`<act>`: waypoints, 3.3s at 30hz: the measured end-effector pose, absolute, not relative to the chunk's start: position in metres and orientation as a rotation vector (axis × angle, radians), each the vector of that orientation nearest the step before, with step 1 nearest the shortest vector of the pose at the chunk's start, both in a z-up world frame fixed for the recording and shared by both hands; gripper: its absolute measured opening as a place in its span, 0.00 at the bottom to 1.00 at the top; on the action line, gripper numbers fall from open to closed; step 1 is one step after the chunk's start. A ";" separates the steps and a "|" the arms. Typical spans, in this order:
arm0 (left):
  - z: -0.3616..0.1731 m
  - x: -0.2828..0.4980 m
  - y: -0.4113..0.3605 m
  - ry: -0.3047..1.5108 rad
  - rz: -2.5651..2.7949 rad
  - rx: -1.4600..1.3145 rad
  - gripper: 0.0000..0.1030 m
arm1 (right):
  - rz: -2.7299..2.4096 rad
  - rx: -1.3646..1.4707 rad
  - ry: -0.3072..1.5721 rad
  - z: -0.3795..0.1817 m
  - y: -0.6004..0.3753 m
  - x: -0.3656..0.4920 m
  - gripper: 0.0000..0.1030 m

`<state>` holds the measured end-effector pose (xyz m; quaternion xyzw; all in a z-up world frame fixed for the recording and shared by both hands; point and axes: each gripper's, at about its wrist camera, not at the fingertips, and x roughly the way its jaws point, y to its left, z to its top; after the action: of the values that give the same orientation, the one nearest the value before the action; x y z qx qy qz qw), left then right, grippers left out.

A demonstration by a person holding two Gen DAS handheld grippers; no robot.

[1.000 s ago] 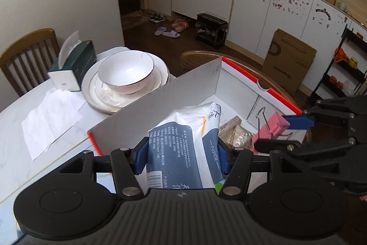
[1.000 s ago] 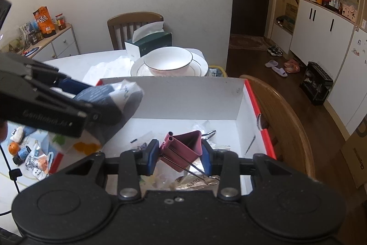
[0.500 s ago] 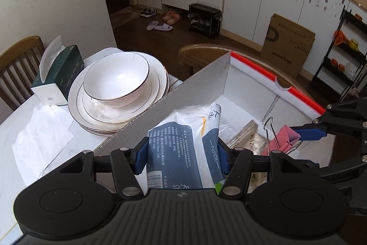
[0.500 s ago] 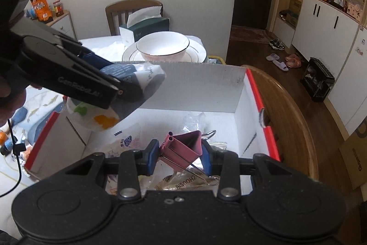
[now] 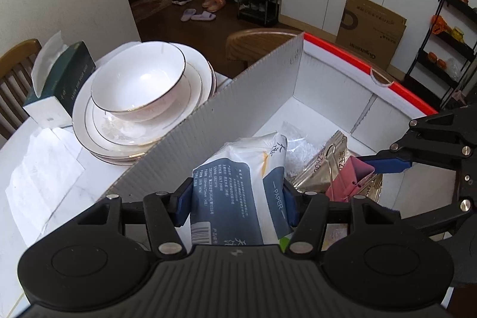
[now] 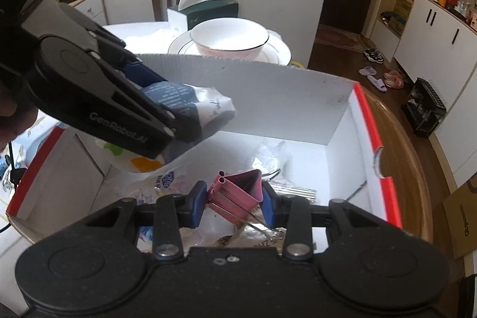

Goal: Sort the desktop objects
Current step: 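Carry the tissue pack and binder clip with both tools into the red box, then open the left tool releasing the tissue pack while the right tool releases the binder clip, then withdraw both tools from the box back toward the table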

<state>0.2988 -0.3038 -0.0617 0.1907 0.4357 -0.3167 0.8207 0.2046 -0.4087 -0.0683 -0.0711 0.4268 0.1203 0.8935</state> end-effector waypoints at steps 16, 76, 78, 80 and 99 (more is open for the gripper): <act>-0.086 0.308 -0.303 1.035 -0.686 0.397 0.57 | 0.287 -0.173 0.932 -0.082 -0.404 0.207 0.35; 0.002 0.191 -0.232 0.794 -0.709 0.243 0.68 | 0.311 -0.080 0.750 -0.011 -0.394 0.125 0.67; 0.003 0.186 -0.222 0.794 -0.713 0.224 0.68 | 0.314 -0.076 0.740 -0.008 -0.389 0.120 0.69; 0.004 0.182 -0.213 0.793 -0.713 0.214 0.72 | 0.309 -0.066 0.736 -0.007 -0.383 0.116 0.70; -0.005 0.155 -0.119 0.771 -0.697 0.179 1.00 | 0.237 -0.017 0.747 -0.007 -0.312 0.094 0.72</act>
<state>0.1551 -0.1193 -0.0051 0.0856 0.3680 -0.3326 0.8641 0.0935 -0.3124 -0.0074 -0.0082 0.3639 0.1155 0.9242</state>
